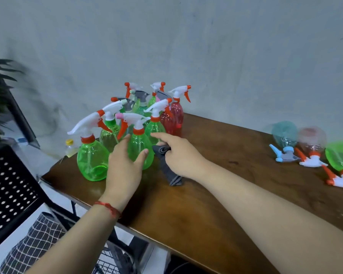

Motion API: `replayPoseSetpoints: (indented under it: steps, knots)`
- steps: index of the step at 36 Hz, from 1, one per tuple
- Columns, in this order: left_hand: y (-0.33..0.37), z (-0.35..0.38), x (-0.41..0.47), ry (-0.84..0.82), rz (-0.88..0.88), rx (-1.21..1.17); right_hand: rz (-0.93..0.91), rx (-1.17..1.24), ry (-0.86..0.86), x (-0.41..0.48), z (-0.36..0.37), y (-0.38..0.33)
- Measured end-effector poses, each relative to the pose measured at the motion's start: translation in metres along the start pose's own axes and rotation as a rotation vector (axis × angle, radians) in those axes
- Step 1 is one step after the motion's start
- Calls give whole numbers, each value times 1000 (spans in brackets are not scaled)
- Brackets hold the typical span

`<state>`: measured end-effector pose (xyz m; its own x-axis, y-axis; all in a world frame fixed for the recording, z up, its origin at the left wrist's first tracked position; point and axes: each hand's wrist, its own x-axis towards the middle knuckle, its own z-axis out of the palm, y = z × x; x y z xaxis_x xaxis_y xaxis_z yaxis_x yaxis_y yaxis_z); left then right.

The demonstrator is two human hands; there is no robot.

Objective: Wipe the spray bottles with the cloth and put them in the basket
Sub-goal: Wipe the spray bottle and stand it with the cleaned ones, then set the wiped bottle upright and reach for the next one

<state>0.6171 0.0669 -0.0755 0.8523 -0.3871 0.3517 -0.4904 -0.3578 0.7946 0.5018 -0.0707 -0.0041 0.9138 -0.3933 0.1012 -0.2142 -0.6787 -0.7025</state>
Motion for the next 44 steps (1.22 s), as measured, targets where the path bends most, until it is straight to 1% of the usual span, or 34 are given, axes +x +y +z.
replayPoseSetpoints:
  steps: [2, 4, 6, 7, 8, 10, 12, 13, 16, 19, 21, 23, 24, 26, 28, 29, 31, 33, 36, 38, 40, 42, 44]
  knots:
    - [3, -1, -6, -14, -19, 0, 11, 44, 39, -4, -5, 3]
    - [11, -4, -19, 26, -29, -45, 47, 132, 82, -10, -14, 6]
    - [21, -9, -35, 110, 30, -91, 79, 240, 135, -20, -25, 8]
    - [28, -10, -43, 123, 80, -120, 94, 294, 162, -27, -30, 10]
    - [36, -9, -49, 94, 131, -154, 111, 362, 182, -34, -36, 10]
    - [59, -5, -58, -85, 188, -234, 130, 502, 197, -50, -48, 14]
    - [84, 3, -65, -284, 170, -365, 137, 558, 194, -69, -59, 17]
    - [95, 8, -68, -342, 165, -417, 138, 564, 197, -80, -64, 19]
    - [120, 28, -75, -388, 189, -472, 135, 550, 251, -113, -77, 28]
    - [142, 52, -85, -431, 171, -561, 168, 562, 328, -146, -92, 45]
    - [158, 69, -95, -455, 166, -594, 192, 701, 356, -168, -103, 60]
    - [179, 85, -108, -485, 149, -614, 217, 841, 339, -192, -113, 74]
    - [189, 94, -115, -507, 148, -613, 227, 871, 321, -205, -117, 81]
    - [206, 115, -126, -535, 201, -523, 241, 883, 316, -228, -126, 96]
    - [221, 134, -135, -595, 280, -399, 298, 897, 357, -249, -136, 112]
    - [229, 142, -139, -639, 297, -379, 328, 920, 379, -258, -142, 121]
    - [245, 157, -143, -741, 287, -418, 352, 961, 391, -272, -156, 136]
    - [260, 169, -144, -812, 275, -450, 367, 914, 408, -282, -172, 150]
    - [275, 193, -129, -774, 316, -365, 405, 791, 519, -284, -197, 175]
    - [280, 212, -110, -730, 362, -260, 436, 799, 591, -277, -211, 192]
    - [281, 236, -86, -713, 431, -112, 442, 868, 648, -269, -219, 206]
    - [282, 259, -61, -729, 521, 66, 408, 999, 674, -262, -224, 219]
    - [284, 282, -36, -717, 673, 271, 372, 1140, 677, -257, -225, 228]
